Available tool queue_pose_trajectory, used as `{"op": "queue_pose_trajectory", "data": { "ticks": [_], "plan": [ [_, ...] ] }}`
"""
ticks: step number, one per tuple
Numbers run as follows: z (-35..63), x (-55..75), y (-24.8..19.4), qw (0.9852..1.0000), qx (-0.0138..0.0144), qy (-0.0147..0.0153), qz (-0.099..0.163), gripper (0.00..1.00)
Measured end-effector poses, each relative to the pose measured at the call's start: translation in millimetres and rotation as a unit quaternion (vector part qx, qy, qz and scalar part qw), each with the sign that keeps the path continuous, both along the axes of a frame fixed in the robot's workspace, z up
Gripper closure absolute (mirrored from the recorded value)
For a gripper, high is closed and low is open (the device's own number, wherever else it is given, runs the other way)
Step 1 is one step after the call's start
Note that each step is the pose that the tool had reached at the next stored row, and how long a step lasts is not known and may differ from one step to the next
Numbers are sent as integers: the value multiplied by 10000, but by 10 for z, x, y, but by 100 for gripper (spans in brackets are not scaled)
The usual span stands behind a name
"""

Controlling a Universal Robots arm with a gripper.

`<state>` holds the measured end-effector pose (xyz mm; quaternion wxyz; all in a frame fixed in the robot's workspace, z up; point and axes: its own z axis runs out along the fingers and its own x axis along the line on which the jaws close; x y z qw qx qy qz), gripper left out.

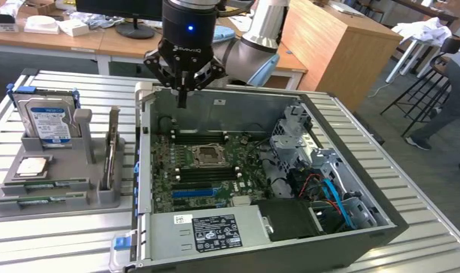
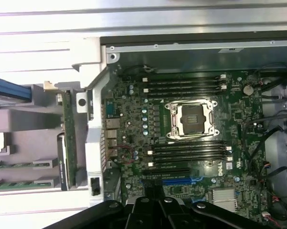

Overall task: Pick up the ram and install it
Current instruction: 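Reach for the ram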

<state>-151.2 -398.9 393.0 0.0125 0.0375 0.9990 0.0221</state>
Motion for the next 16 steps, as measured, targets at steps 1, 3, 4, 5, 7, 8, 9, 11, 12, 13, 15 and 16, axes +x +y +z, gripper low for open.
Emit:
{"op": "queue_pose_trajectory", "data": {
  "ticks": [1, 3, 4, 5, 7, 8, 9, 11, 12, 13, 15, 16],
  "plan": [
    [0, -31, 0, 10000, -1, 0, 1, 90],
    [-2, -96, 0, 10000, 0, 0, 0, 90],
    [-3, -127, 0, 10000, 0, 0, 0, 90],
    [-3, -155, 0, 10000, 0, 0, 0, 90],
    [-4, -208, 0, 10000, 0, 0, 0, 90],
    [-5, -234, 0, 10000, 0, 0, 0, 90],
    [-5, -261, 0, 10000, 0, 0, -1, 90],
    [-6, -312, 0, 10000, 0, 0, -1, 90],
    [-7, -337, 0, 10000, 0, 0, 0, 90],
    [-8, -361, 0, 10000, 0, 0, 0, 90],
    [-9, -415, 0, 10000, 0, 0, -1, 90],
    [-9, -442, 1, 10000, 0, 0, -1, 90]
  ]
}}
